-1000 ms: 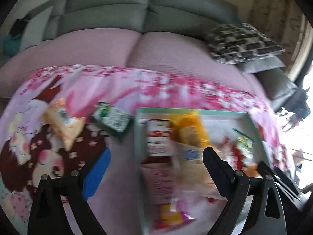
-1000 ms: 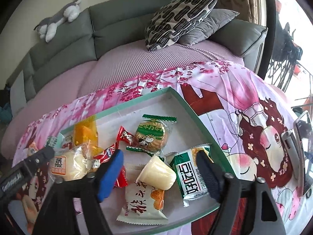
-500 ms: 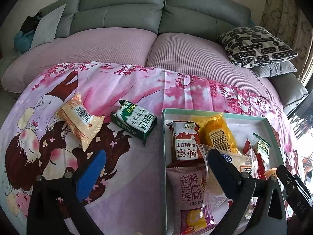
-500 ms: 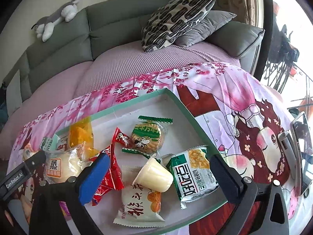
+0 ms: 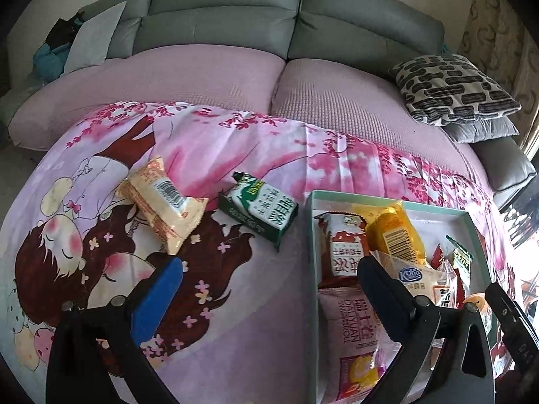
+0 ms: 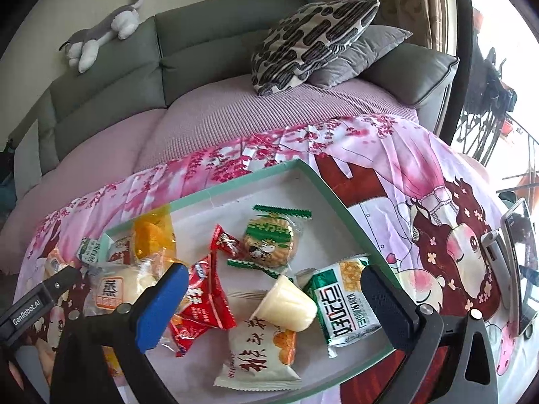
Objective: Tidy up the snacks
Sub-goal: 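Move both open tools back toward the yellow bread bag and green biscuit box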
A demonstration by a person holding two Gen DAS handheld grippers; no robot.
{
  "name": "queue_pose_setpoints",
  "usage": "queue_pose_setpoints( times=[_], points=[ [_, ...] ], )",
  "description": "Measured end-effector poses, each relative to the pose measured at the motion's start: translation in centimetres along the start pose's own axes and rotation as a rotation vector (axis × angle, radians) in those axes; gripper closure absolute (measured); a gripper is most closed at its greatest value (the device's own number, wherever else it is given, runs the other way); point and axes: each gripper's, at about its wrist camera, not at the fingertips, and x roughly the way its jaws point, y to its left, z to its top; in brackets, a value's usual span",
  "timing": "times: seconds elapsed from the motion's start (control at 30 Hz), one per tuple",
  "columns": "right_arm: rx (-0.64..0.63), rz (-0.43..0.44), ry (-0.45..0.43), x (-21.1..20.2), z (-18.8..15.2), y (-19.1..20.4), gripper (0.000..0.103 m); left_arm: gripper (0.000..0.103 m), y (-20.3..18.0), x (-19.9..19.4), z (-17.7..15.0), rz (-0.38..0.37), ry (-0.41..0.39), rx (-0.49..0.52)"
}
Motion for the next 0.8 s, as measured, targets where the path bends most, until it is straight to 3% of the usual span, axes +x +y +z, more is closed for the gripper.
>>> queue_pose_setpoints(
  times=[0.5,0.8],
  points=[
    [-0.035,0.044,-0.056,-1.4,0.1,3.5,0.000,0.000,6.9,-1.8,0.9,0.063,-0.025,-0.136],
    [-0.117,0.136,-0.064,-1.8,-0.8,8.9,0.000,0.000,12.0,-3.1,0.8,0.112,-0.037,-0.229]
  ],
)
